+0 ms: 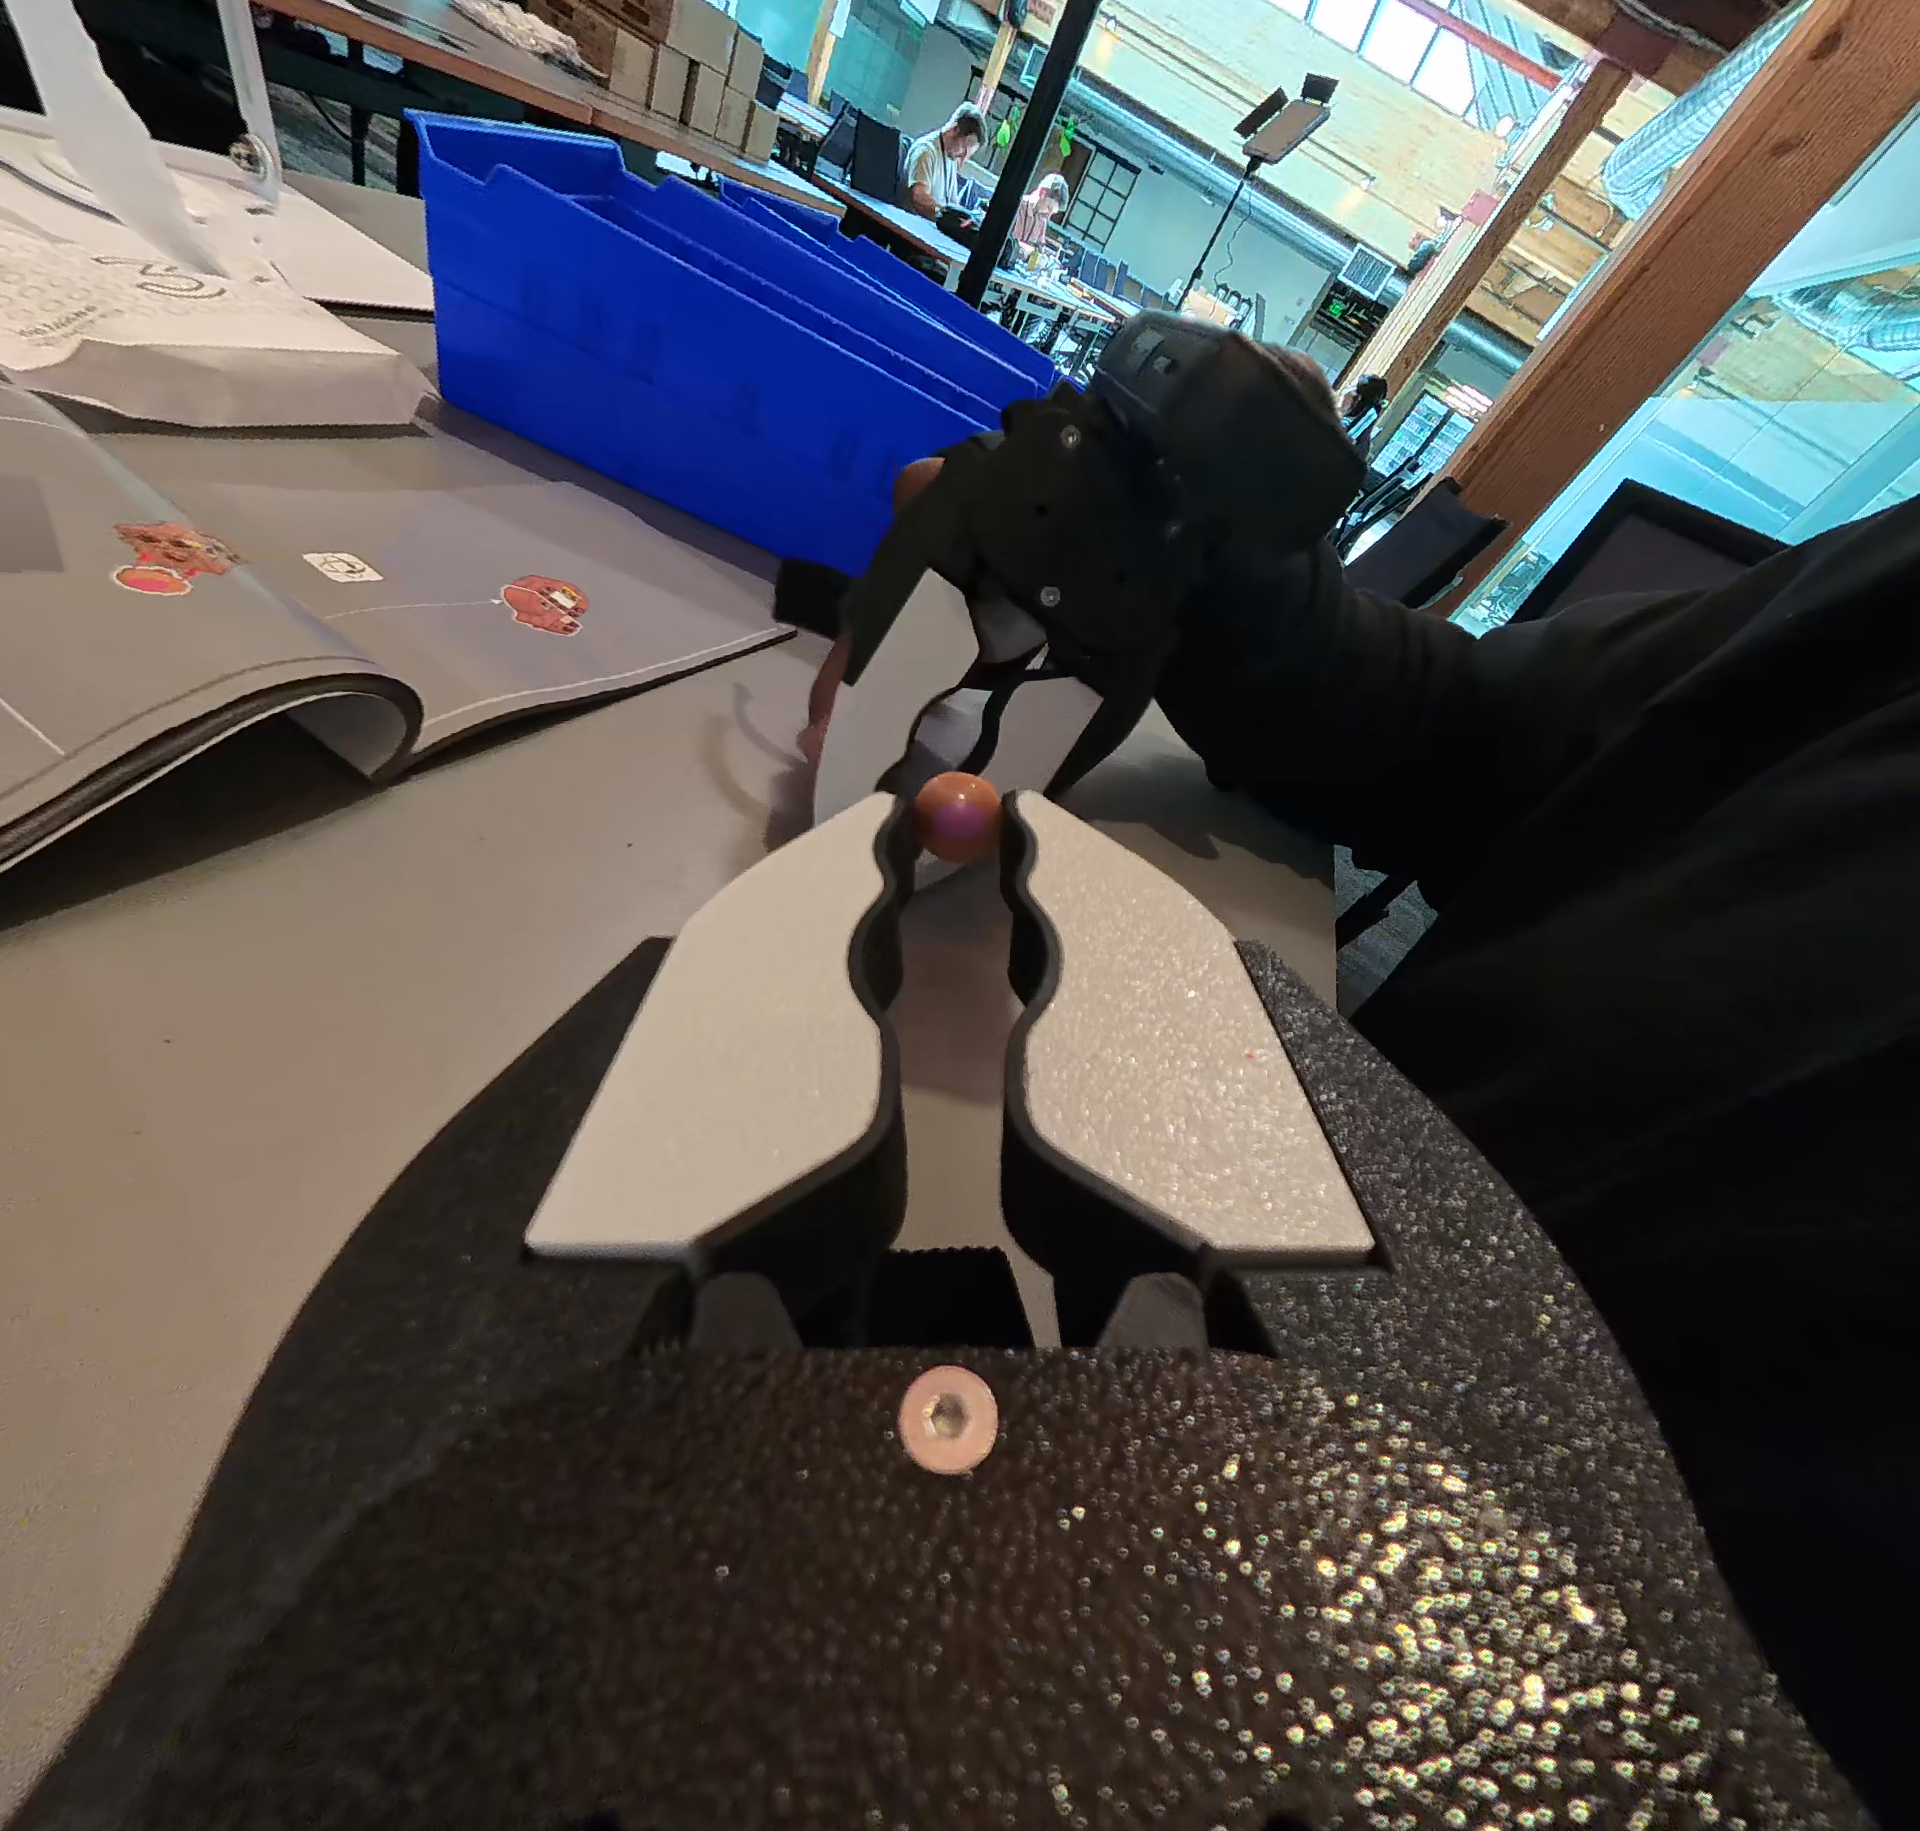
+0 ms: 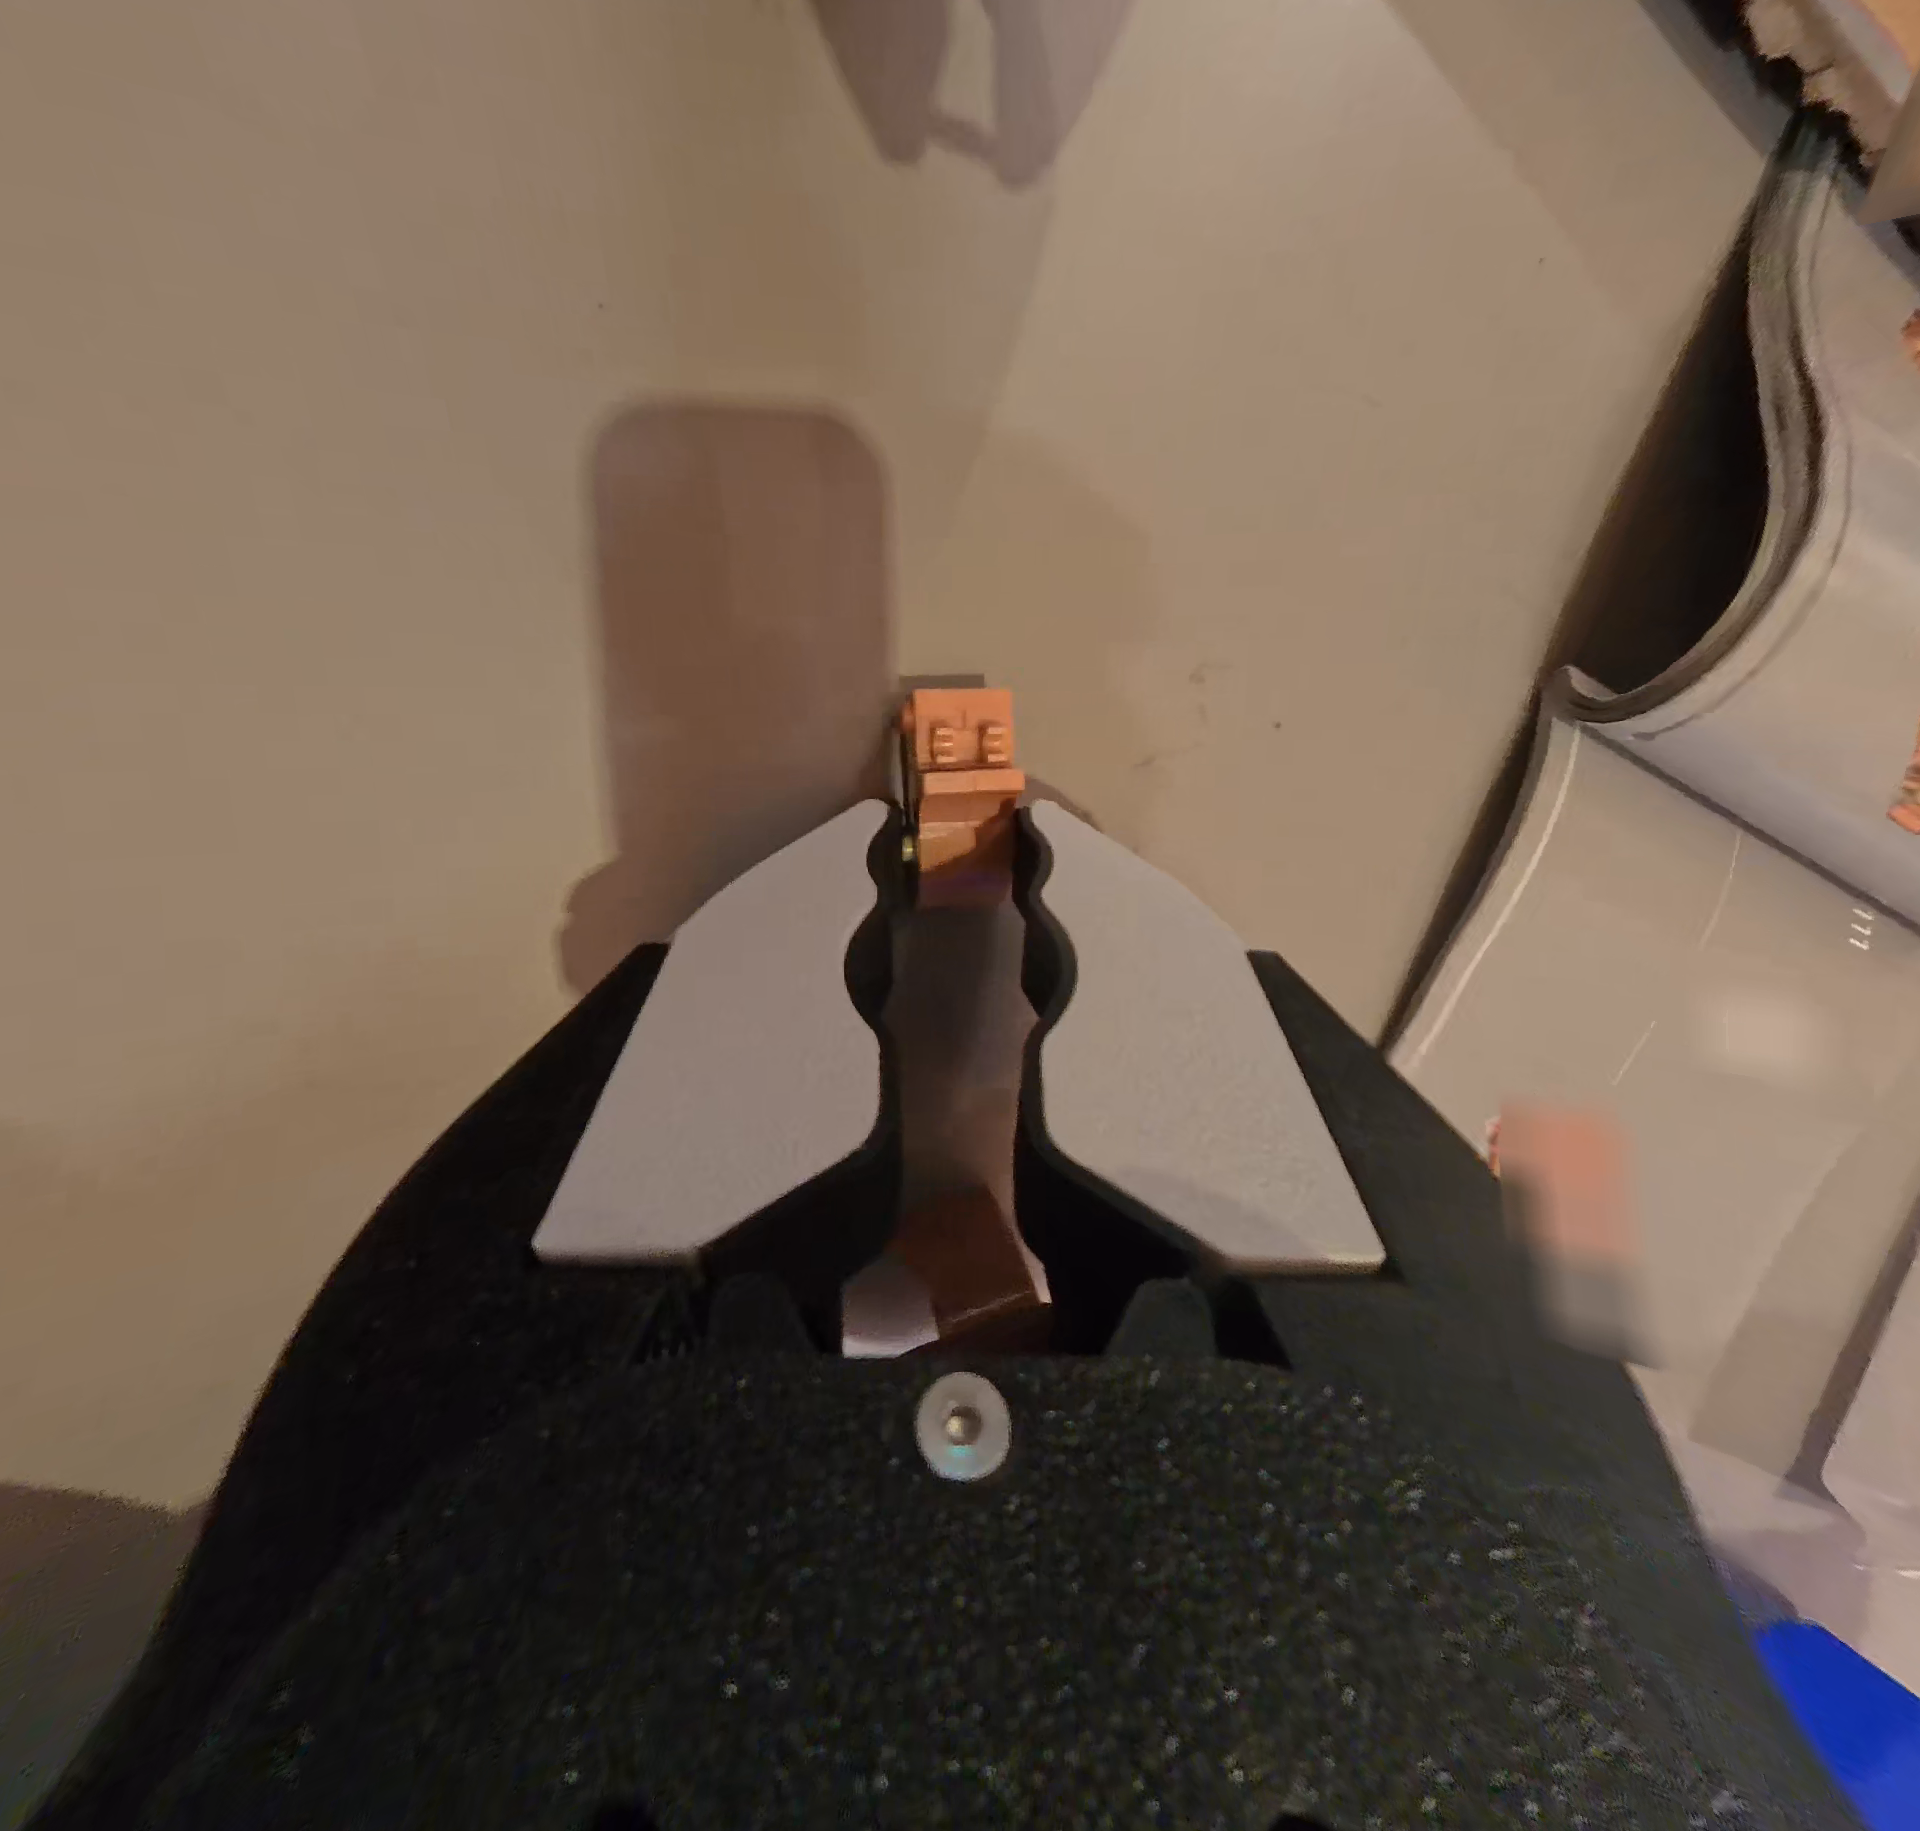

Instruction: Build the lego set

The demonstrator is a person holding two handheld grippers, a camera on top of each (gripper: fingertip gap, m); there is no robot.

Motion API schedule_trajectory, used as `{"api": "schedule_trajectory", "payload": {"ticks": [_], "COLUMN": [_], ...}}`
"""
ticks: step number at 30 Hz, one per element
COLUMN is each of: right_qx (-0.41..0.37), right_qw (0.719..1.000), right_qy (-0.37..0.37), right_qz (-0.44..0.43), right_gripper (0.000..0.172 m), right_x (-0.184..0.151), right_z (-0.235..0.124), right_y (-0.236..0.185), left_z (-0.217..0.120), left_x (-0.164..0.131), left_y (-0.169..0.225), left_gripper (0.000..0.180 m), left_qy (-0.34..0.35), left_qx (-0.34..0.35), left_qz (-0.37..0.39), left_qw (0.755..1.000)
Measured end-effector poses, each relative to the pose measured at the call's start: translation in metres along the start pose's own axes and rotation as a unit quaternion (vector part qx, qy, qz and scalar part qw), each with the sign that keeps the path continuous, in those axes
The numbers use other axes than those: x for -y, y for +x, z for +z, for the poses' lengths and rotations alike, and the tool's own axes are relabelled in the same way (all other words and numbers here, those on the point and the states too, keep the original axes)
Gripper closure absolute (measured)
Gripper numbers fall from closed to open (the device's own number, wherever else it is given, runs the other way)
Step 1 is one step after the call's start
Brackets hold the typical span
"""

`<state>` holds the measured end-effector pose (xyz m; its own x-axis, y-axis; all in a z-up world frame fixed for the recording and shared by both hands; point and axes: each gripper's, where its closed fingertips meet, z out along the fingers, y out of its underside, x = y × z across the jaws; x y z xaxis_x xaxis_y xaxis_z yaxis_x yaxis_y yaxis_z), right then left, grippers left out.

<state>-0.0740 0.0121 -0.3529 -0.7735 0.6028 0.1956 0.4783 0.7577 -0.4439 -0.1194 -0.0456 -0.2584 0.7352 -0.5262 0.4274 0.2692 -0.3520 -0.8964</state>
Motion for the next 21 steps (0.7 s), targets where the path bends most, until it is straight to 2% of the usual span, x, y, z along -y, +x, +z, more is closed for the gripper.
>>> {"api": "schedule_trajectory", "payload": {"ticks": [5,7,10,12,17,19,21], "right_qx": [0.172,0.196,0.171,0.147,0.056,0.069,0.083], "right_qw": [0.985,0.98,0.984,0.988,0.995,0.992,0.992], "right_qy": [0.002,-0.02,-0.035,-0.024,0.086,0.089,0.063], "right_qz": [0.019,0.038,0.045,0.044,-0.015,-0.053,-0.073], "right_gripper": [0.152,0.147,0.122,0.117,0.14,0.144,0.145], "right_x": [0.005,0.001,-0.002,-0.001,0.02,0.022,0.02], "right_z": [-0.006,-0.005,-0.005,-0.007,-0.022,-0.025,-0.023], "right_y": [-0.032,-0.026,-0.01,-0.006,-0.005,-0.018,-0.022], "left_z": [0.001,0.0,-0.001,-0.001,-0.001,0.0,0.0], "left_x": [0.0,0.0,0.0,0.001,0.001,0.001,0.001], "left_y": [0.002,0.001,0.0,0.001,0.004,0.006,0.007], "left_gripper": [0.166,0.166,0.165,0.165,0.166,0.166,0.166], "left_qy": [0.0,0.001,0.003,0.005,0.006,0.006,0.004], "left_qx": [-0.004,-0.003,-0.001,-0.002,-0.012,-0.017,-0.018], "left_qz": [0.002,0.003,0.0,0.0,0.0,0.0,0.002], "left_qw": [1.0,1.0,1.0,1.0,1.0,1.0,1.0]}}
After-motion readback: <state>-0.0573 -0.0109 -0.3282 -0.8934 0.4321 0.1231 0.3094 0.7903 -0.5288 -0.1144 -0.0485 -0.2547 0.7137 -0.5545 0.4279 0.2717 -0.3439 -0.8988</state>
